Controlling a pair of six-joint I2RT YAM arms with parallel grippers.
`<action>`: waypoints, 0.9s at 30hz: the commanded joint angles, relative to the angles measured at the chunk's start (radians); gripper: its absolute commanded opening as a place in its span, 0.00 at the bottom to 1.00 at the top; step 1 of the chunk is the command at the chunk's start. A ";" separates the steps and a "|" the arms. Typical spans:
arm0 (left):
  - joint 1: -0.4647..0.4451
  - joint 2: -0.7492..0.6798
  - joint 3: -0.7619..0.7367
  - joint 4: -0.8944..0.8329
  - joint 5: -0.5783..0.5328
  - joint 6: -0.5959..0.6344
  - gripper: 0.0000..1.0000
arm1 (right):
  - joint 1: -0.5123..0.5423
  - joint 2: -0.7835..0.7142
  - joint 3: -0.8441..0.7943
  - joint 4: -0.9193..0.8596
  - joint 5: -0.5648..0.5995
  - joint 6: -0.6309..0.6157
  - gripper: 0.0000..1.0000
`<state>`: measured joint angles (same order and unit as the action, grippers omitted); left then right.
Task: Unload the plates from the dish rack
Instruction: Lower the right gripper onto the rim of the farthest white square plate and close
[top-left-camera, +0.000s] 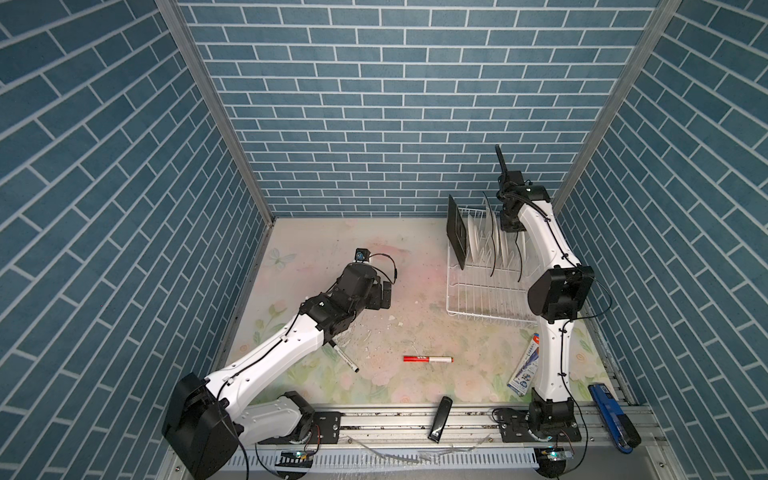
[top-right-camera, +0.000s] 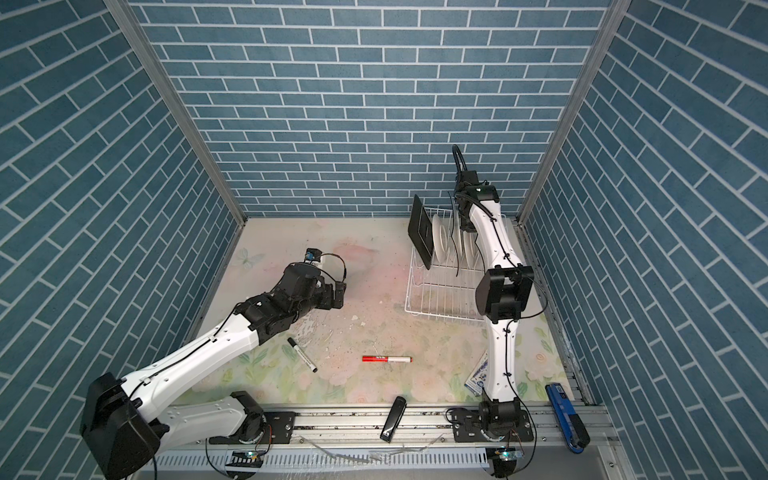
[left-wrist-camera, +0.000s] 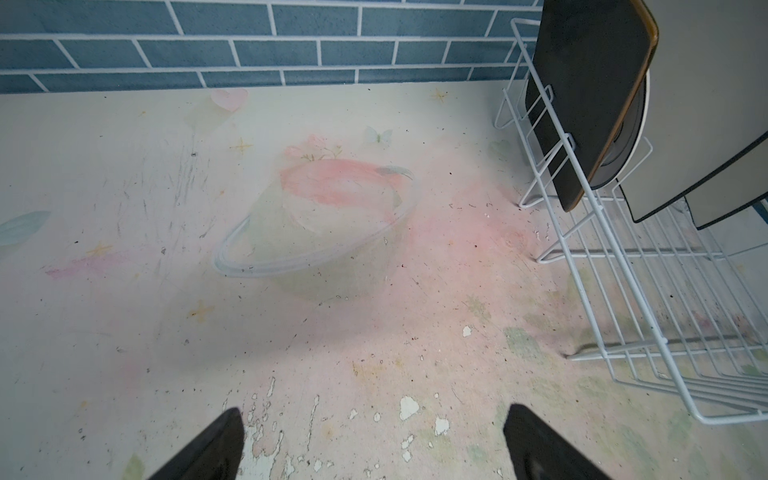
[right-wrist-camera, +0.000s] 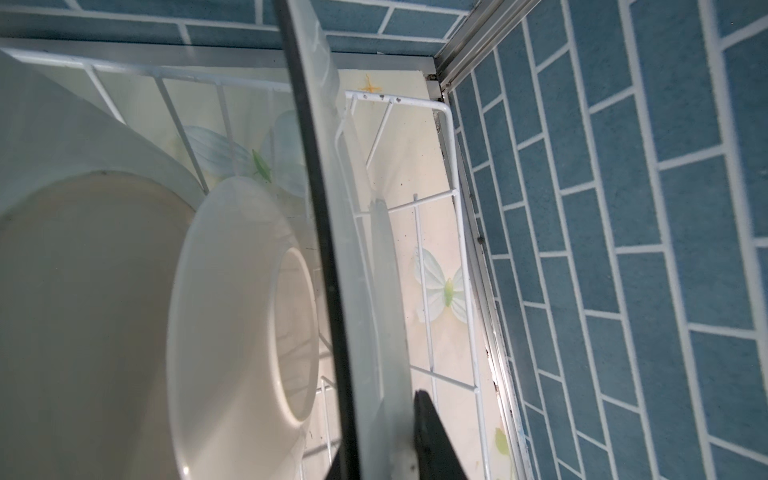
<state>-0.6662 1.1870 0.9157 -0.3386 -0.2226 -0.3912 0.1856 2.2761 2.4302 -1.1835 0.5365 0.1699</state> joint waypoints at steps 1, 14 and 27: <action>-0.006 0.007 0.012 0.003 0.001 0.011 1.00 | 0.007 0.022 0.040 -0.029 -0.018 0.053 0.16; -0.006 0.037 0.046 -0.001 0.014 0.012 1.00 | 0.011 0.027 0.018 -0.007 0.005 0.014 0.00; -0.006 0.052 0.069 -0.024 0.026 0.029 1.00 | 0.020 -0.016 -0.011 0.052 0.052 -0.040 0.00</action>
<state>-0.6662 1.2289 0.9703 -0.3435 -0.2012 -0.3695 0.1963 2.2795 2.4279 -1.1770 0.5713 0.1379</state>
